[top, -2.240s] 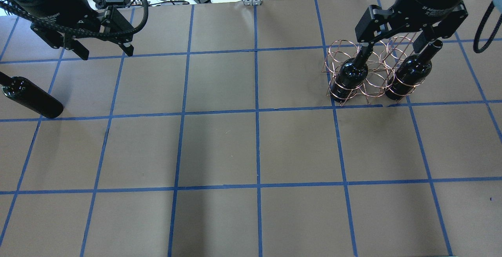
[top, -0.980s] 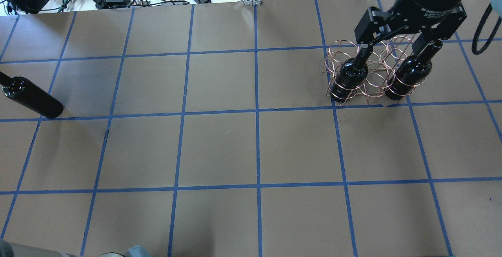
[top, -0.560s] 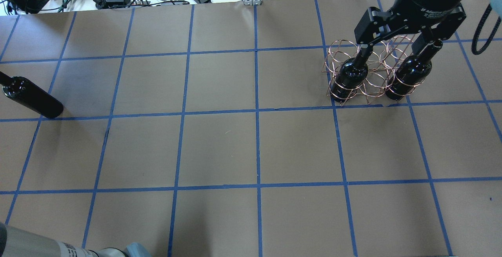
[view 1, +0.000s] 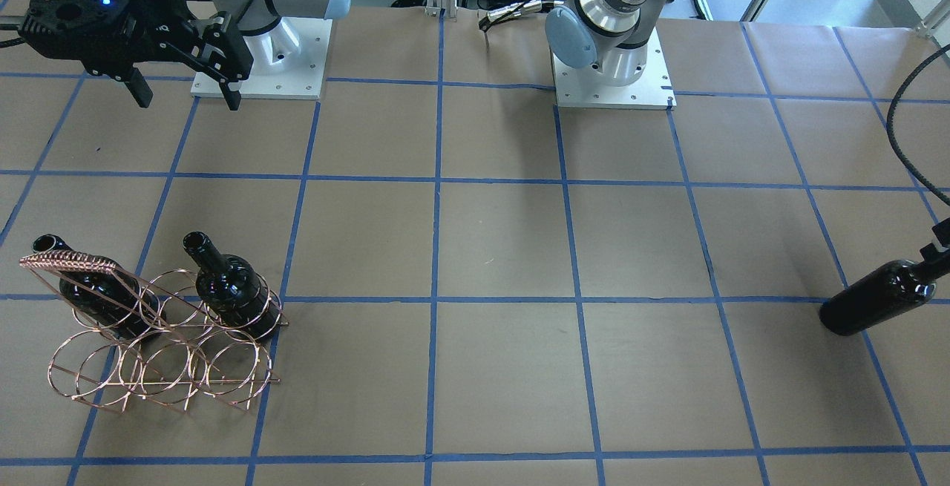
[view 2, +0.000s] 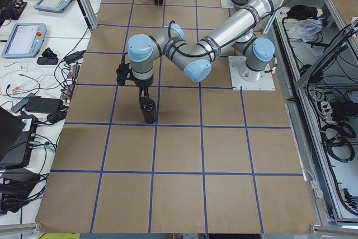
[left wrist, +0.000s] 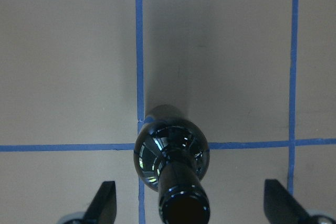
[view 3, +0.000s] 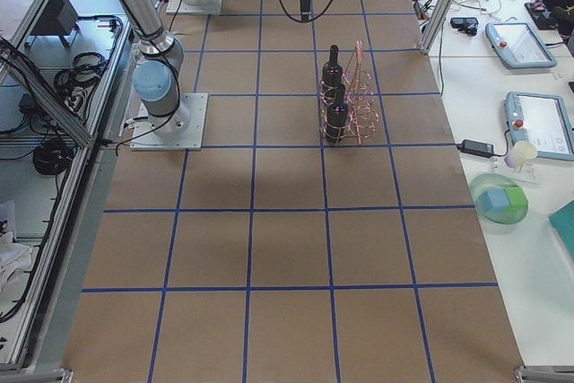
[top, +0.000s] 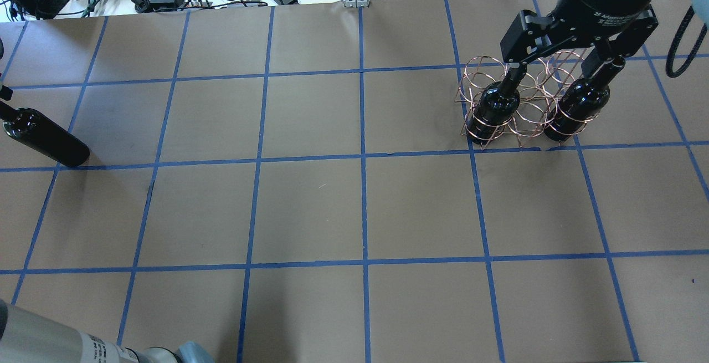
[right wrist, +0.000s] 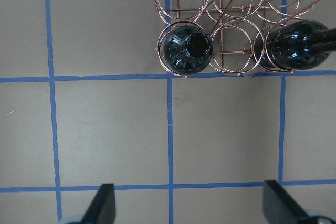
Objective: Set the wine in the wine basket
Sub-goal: 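Lower the left gripper over the neck of the dark bottle, then close the left gripper on the bottle neck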
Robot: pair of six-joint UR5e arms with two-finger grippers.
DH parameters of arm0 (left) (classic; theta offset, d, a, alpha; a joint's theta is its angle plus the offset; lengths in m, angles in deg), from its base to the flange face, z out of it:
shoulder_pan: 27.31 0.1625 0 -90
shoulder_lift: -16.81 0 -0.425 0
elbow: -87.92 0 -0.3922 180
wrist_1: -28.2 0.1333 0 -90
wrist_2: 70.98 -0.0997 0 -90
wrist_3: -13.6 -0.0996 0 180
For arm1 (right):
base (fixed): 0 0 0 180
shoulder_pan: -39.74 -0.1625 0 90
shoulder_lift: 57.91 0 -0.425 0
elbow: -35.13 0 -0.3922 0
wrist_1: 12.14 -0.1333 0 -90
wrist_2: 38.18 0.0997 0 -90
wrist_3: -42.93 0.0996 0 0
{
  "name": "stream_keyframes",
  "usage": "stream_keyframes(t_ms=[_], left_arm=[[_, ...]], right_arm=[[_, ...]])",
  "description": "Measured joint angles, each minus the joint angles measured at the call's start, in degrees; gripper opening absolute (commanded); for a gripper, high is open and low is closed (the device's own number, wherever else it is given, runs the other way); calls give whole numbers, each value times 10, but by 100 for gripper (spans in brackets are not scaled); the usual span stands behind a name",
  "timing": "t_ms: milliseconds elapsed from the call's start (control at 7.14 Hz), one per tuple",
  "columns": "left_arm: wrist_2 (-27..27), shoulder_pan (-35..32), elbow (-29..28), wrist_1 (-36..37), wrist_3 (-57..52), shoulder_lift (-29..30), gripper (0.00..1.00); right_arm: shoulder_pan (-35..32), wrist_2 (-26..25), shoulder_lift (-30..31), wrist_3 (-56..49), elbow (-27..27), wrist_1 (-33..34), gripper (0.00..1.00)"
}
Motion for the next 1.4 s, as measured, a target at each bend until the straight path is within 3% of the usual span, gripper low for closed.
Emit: stream_keyframes(t_ms=[140, 700, 1260, 1400], left_arm=[[-1, 0, 4, 5, -2, 6, 85], [-10, 0, 23, 8, -5, 10, 75], [-14, 0, 24, 30, -6, 10, 73], [-14, -1, 23, 35, -6, 10, 60]], right_arm=[[0, 0, 0, 0, 0, 0, 100], [0, 0, 0, 0, 0, -1, 100], [0, 0, 0, 0, 0, 0, 100], [0, 0, 0, 0, 0, -1, 100]])
